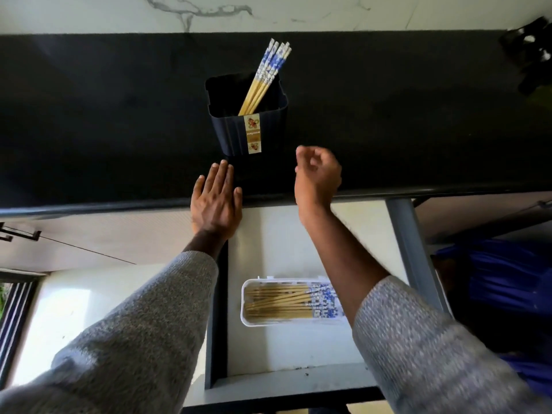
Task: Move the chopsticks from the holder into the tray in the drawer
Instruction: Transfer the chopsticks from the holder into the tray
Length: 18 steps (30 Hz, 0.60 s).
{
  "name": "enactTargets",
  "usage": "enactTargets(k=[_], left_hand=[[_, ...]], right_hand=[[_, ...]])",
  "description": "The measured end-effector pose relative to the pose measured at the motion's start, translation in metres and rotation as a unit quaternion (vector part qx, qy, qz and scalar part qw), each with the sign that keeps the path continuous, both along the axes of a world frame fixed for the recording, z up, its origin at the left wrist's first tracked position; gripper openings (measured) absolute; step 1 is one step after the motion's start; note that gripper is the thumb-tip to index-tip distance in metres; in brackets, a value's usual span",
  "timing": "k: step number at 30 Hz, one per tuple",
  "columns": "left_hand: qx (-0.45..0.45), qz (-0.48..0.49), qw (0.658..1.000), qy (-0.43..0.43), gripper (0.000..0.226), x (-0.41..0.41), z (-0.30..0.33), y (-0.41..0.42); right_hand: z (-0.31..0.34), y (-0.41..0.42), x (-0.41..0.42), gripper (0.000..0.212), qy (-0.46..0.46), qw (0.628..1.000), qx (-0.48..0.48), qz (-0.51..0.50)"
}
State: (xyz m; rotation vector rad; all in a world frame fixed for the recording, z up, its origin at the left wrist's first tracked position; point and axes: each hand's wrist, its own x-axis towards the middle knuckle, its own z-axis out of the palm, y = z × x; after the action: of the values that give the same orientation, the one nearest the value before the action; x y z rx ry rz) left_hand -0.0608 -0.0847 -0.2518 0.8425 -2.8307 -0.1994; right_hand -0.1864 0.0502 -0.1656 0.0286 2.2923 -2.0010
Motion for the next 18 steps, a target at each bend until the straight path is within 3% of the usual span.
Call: enactTargets(k=[3, 11, 18], left_hand=[[-0.003, 0.002, 1.000, -0.005, 0.061, 0.000, 0.001, -0.001], [0.000, 0.005, 1.000, 0.003, 0.063, -0.001, 0.003, 0.001], [0.001, 0.012, 1.000, -0.002, 0.063, -0.003, 0.001, 0.000]], right_hand=[[0.026, -0.024, -0.032, 0.021, 0.028, 0.999, -0.018, -0.006], [0.056, -0.078, -0.095, 0.039, -0.009, 0.996, 0.032, 0.077], [0.068, -0.113, -0.123, 0.015, -0.063, 0.988, 0.056, 0.126]])
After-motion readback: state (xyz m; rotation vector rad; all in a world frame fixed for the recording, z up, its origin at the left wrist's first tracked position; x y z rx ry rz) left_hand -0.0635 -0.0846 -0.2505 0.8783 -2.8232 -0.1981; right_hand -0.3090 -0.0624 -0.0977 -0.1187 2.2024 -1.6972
